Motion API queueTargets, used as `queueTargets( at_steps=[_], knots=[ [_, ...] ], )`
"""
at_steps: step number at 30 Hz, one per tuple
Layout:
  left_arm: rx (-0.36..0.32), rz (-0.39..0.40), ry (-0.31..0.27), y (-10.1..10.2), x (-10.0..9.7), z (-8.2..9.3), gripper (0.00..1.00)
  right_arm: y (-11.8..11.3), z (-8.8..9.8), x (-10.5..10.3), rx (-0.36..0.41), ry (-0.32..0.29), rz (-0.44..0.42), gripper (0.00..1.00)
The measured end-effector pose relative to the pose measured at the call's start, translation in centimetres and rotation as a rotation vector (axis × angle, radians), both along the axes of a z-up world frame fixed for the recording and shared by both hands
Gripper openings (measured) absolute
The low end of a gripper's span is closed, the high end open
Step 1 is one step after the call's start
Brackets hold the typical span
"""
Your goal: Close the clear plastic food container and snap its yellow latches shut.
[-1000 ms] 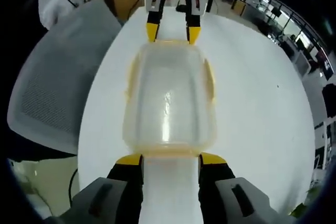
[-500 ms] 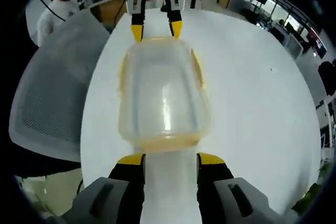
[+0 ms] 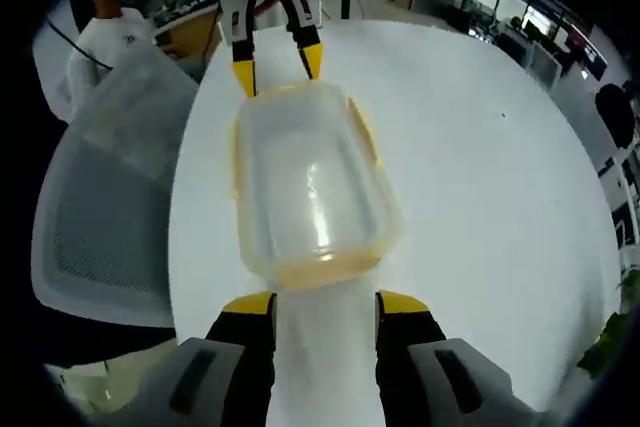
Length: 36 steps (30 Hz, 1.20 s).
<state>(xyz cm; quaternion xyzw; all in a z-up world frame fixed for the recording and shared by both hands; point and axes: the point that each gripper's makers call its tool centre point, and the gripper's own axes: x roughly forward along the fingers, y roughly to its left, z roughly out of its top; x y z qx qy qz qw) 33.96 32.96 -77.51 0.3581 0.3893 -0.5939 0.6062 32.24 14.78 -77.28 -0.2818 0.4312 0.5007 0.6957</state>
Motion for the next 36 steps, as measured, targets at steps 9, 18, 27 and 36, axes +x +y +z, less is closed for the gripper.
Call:
queueTargets(
  at_steps=[9, 18, 27, 36],
  knots=[
    [-0.091, 0.138, 0.081, -0.1, -0.3, 0.7, 0.39, 0.3, 0.6, -0.1, 0.072, 0.079, -0.124, 0.38],
    [-0.261, 0.36, 0.249, -0.5, -0.7, 2.1, 0.35, 0.8, 1.5, 0.3, 0.212, 0.167, -0.321, 0.37],
    [-0.259, 0.496, 0.311, -0.4, -1.0, 0.7, 0.34, 1.4, 1.2, -0.2, 0.238, 0.18, -0.354, 0.34],
    [-0.324, 0.646, 0.383, -1.2, -0.3, 0.5, 0.35, 1.7, 1.6, 0.7, 0.368, 0.247, -0.544, 0.28]
  ],
)
